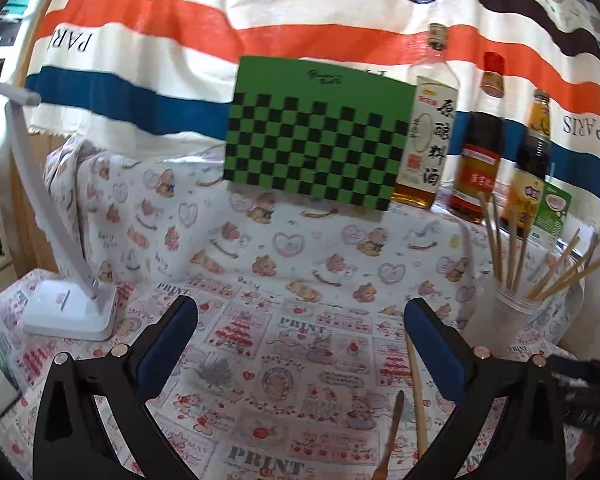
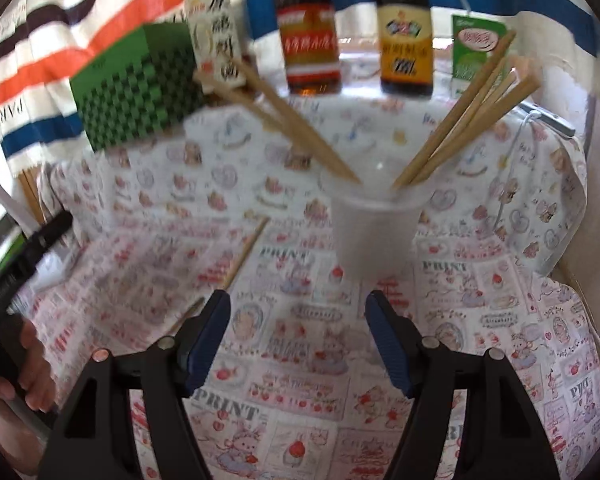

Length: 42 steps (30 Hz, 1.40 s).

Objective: Organize utensils
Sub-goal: 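Withdraw both grippers toward the last chopstick and the metal fork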

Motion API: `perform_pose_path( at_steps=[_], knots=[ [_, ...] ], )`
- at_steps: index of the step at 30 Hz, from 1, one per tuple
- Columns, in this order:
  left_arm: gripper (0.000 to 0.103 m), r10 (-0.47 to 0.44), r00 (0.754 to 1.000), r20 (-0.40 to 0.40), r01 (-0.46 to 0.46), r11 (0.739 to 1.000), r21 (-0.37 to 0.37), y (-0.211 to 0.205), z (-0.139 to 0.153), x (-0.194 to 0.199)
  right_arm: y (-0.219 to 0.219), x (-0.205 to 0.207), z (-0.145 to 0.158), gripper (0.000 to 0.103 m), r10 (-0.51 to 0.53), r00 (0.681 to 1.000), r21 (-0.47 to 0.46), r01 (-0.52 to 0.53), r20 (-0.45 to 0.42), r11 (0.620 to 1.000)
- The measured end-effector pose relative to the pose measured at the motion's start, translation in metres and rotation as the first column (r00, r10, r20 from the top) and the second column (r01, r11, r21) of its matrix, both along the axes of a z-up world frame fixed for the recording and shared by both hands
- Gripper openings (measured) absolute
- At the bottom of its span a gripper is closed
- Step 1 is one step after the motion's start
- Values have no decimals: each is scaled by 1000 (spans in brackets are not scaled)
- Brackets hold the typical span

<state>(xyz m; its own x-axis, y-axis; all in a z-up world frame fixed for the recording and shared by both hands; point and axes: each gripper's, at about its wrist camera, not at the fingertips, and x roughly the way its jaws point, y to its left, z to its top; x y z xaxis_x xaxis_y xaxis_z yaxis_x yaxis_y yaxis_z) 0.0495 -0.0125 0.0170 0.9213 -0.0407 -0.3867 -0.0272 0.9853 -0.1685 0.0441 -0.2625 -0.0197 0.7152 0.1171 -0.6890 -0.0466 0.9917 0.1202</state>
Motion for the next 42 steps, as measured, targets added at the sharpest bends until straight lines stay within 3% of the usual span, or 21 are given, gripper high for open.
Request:
perform_pose_path(
  at_steps=[4, 9, 14, 19, 24, 28, 34, 42],
  knots=[
    [102, 23, 999, -35, -23, 1000, -12, 4, -5, 6, 9, 6, -10, 70, 26, 998, -22, -27, -49, 999],
    [102, 26, 1000, -17, -27, 998, -58, 13, 1, 3, 21, 8, -19, 71, 57, 995, -41, -61, -87, 997],
    [102, 97, 995, 13, -98, 994, 52, 11, 2, 2, 38, 8, -28, 73, 91, 989, -86, -101, -114, 991],
    [102, 85, 996, 20, -85, 996, 6, 18, 6, -1, 53, 5, -31, 73, 145, 982, -114, -158, -119, 981],
    [102, 103, 994, 28, -102, 994, -31, 26, 9, -4, 56, 7, -37, 73, 188, 967, -34, -197, -174, 980],
    [102, 146, 989, 10, -146, 988, -42, 37, 5, 0, 61, 7, -42, 73, 201, 961, -25, -210, -191, 977],
    [102, 129, 990, -53, -136, 976, -173, 56, -5, 7, 72, 3, -40, 74, 229, 958, -56, -242, -174, 969],
    [102, 132, 989, -66, -140, 981, -134, 52, -5, 9, 85, 4, -42, 74, 244, 954, -70, -259, -175, 963]
  ],
)
